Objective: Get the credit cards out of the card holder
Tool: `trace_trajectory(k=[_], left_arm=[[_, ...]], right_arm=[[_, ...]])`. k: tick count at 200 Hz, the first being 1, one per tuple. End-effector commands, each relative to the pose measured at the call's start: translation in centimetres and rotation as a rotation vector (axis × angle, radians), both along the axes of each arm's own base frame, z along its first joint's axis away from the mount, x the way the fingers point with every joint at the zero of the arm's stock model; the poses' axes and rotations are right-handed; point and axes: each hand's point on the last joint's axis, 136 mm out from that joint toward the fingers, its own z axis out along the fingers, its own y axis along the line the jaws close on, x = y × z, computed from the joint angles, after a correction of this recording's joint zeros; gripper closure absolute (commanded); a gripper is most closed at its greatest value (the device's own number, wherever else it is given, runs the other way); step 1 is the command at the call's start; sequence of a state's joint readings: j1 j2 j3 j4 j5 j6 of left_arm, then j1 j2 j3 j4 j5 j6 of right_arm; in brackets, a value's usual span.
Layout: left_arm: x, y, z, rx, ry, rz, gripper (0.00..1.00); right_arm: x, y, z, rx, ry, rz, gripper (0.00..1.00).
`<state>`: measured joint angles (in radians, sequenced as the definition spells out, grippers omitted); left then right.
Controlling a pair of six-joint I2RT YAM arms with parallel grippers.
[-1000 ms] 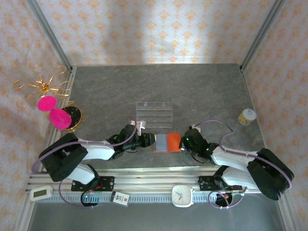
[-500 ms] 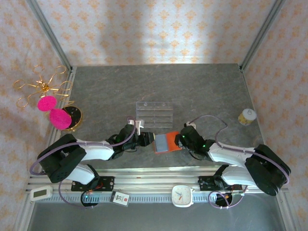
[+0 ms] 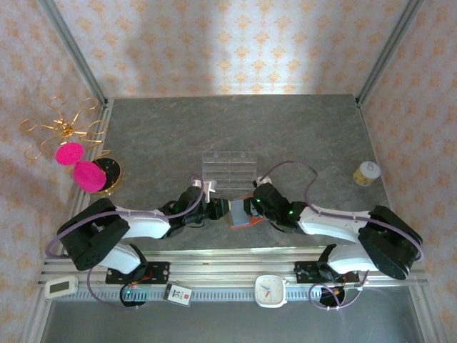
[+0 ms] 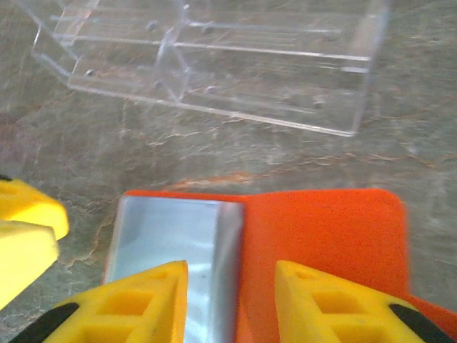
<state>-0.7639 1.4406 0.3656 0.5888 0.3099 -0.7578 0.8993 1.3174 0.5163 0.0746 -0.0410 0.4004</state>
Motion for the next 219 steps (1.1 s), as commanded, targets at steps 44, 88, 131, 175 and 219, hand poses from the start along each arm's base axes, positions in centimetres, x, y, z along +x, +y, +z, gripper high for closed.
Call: trace_trajectory(k=[44,88,131,175,219], left_arm=[[0.2,1.6,0.0,0.017,-0.005,0.042,0.69],[-0.2,3.4,0.1,0.034,-0.013,0.084,0.65],[-0.5,3.6,0.1,0.03,-0.014,0.081,0.65],[-0.7,2.8,0.8,-0.007,-0.022,0.047,0.68],[-1.0,1.4,1.0,-0.062,-0.005,-0.01,0.73]], right_arm=[[-1.1,1.8,-2.1,-0.183,-0.009,0.091,0.4],[-1.5,2.1,-3.6,-0.233,0.011,0.074,0.19],[-2.0,1.4,-5.4,-0.314,0.038,0.052,0.25],[-2.4,2.2,-4.9,-0.228,0.049,0.053,0.38],[-2.6,3.3,-4.0,-0.143,0.054,0.057,0.63]])
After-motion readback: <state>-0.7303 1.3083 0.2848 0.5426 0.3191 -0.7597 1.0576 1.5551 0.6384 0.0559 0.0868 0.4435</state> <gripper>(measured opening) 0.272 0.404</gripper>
